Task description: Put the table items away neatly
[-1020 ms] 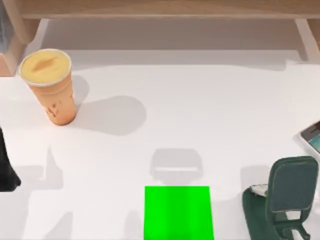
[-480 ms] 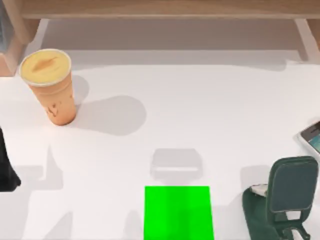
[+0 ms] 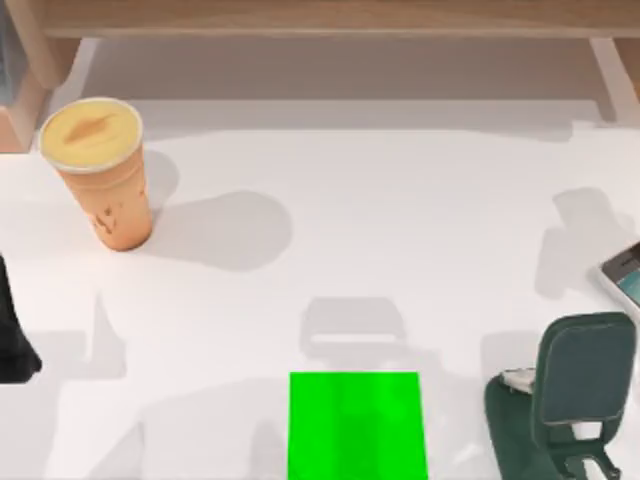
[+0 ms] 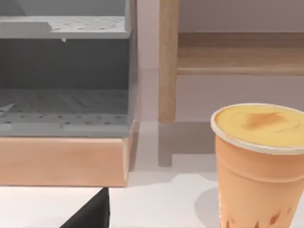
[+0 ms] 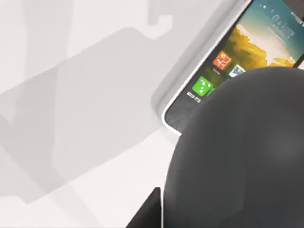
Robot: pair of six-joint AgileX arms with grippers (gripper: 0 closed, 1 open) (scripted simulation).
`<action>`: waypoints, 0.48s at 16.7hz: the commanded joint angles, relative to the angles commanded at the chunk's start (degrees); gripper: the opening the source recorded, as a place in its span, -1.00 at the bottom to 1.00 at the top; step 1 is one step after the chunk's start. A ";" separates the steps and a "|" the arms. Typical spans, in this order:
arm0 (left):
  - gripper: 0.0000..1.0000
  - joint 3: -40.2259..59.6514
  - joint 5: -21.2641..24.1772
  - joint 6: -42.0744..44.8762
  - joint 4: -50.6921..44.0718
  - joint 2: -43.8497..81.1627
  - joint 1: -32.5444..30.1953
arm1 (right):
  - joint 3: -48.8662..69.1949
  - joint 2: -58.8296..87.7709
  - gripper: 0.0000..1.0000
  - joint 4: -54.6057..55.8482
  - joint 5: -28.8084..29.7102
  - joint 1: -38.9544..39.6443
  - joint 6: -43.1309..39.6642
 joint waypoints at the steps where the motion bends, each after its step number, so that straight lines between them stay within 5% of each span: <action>1: 1.00 0.00 0.00 0.00 0.00 0.00 0.00 | 3.33 1.20 -1.00 -0.32 1.41 2.53 -1.00; 8: 1.00 0.00 0.00 0.00 0.00 0.00 0.00 | 22.49 12.28 -1.00 -0.45 8.02 22.48 -12.85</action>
